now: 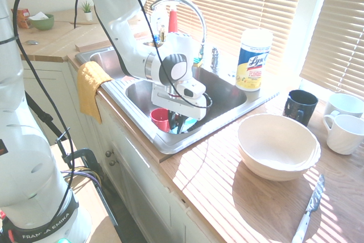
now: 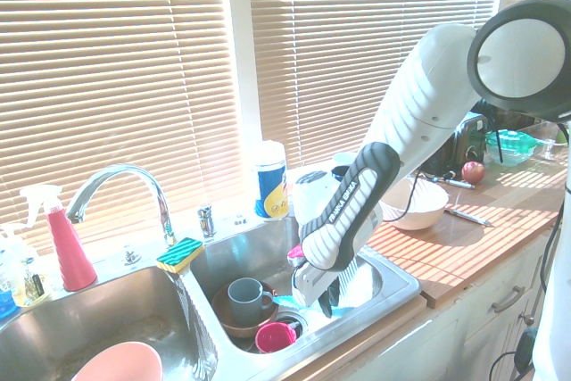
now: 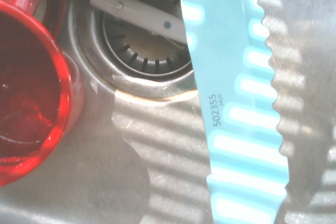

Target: Put the knife into the sink

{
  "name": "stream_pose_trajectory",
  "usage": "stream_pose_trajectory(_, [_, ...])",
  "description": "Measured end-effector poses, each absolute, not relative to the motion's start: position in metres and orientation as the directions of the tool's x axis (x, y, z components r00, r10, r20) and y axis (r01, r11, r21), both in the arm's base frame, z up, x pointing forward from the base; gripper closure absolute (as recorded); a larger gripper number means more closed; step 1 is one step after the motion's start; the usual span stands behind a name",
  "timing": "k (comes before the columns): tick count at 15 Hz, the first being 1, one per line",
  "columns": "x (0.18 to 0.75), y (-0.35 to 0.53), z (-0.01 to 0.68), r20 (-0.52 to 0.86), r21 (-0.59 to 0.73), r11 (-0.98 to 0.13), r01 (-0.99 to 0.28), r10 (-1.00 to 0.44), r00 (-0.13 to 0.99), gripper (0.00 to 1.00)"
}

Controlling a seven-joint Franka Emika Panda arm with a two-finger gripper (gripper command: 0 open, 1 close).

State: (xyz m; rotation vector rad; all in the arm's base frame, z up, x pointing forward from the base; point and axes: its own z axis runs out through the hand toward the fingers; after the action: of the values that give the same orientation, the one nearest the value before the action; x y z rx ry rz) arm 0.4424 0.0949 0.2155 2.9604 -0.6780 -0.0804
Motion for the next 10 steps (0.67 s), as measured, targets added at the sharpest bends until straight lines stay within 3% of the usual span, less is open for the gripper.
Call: stream_pose_trajectory(10, [0.426,0.093,0.201,-0.075,0.154,-0.891,-0.427,-0.441,0.894,0.00])
